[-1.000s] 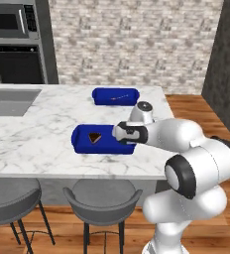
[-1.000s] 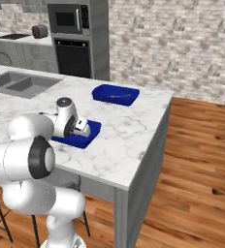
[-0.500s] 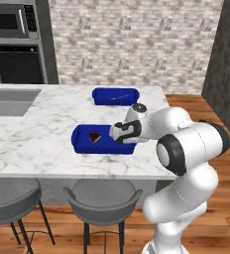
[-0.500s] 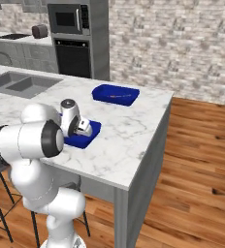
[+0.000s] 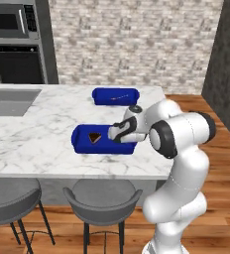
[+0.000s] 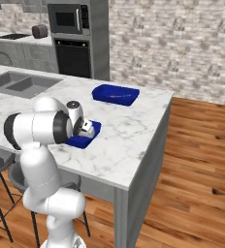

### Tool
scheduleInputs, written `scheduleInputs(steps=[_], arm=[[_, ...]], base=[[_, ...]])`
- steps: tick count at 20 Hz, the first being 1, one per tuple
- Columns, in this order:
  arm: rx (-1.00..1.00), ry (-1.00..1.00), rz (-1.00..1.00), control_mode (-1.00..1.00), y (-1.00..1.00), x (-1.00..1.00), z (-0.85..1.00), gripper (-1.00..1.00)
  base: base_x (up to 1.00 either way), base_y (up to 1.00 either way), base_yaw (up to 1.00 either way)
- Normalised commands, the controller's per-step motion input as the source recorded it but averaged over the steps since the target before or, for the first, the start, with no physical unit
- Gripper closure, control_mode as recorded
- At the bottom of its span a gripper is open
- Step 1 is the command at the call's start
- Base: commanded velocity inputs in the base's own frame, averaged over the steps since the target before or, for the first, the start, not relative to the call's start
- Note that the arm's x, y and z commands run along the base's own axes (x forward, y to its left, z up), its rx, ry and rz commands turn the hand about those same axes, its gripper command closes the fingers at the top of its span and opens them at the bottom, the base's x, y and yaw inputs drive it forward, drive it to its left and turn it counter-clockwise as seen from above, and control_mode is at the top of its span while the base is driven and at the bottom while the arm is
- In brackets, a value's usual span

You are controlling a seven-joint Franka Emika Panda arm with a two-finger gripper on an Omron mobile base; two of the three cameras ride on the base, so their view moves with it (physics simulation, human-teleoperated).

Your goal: Take the cakes from the fridge and place them on the empty tray on the dining counter.

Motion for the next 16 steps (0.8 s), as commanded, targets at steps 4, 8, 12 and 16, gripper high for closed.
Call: scheduleInputs(steps=[4,8,12,16], arm=[[0.0,0.09,0.0,-1.0,0.1,0.31,-0.36,1.0],[0.0,0.07,0.0,-1.0,0.16,0.38,-0.3,1.0],[0.0,0.03,0.0,-1.0,0.13,0.37,-0.27,-1.0],[0.0,0.01,0.04,-1.0,-0.03,0.05,-0.18,-1.0]], base=[[0.0,0.0,0.0],[0.0,0.0,0.0],[0.0,0.0,0.0],[0.0,0.0,0.0]])
